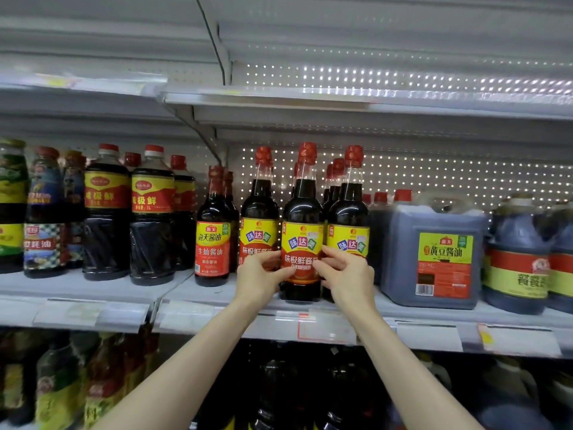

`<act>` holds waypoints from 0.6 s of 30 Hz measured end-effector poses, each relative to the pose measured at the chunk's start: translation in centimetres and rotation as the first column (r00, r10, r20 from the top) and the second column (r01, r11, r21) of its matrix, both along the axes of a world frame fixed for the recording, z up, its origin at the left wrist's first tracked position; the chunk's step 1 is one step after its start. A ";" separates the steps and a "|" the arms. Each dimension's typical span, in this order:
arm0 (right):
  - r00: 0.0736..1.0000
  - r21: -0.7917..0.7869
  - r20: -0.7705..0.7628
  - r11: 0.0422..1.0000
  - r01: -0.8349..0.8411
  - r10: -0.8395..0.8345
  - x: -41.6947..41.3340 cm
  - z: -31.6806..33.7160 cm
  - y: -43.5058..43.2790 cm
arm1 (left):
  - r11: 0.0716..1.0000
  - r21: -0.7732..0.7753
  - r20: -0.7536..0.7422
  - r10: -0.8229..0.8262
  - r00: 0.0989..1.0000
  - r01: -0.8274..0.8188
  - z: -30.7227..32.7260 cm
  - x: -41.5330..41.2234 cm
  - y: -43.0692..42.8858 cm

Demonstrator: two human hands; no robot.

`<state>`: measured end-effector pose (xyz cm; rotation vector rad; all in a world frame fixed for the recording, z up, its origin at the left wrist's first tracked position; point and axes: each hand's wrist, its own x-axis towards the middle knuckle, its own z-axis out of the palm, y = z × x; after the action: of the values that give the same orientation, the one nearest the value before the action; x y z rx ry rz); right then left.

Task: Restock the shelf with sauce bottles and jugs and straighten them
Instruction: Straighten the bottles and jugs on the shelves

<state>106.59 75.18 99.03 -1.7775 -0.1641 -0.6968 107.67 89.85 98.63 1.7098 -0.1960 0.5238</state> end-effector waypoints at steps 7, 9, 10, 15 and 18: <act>0.999 -0.024 -0.003 0.998 -0.050 0.050 0.5 -0.3 -0.7 | 0.999 -0.009 0.028 0.039 0.999 -0.039 -0.1 0.3 -0.8; 0.998 -0.029 -0.005 0.997 -0.067 0.067 0.6 -0.4 -0.7 | 0.998 0.002 0.030 0.056 0.998 -0.056 -0.2 0.5 -0.9; 0.997 -0.036 -0.006 0.997 -0.074 0.074 0.7 -0.4 -0.7 | 0.998 0.009 0.030 0.064 0.998 -0.064 -0.2 0.6 -0.9; 0.996 -0.086 -0.017 0.993 -0.087 0.086 0.8 -0.3 -0.2 | 0.996 0.034 0.050 0.086 0.995 -0.088 -0.2 1.3 -1.0; 0.992 -0.074 -0.046 0.990 -0.119 0.115 0.8 -0.4 0.0 | 0.993 0.057 0.062 0.102 0.993 -0.106 -0.4 1.7 -1.0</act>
<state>107.34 75.14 98.67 -1.8384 -0.2683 -0.5758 109.32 88.80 98.27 1.7711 -0.1666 0.6519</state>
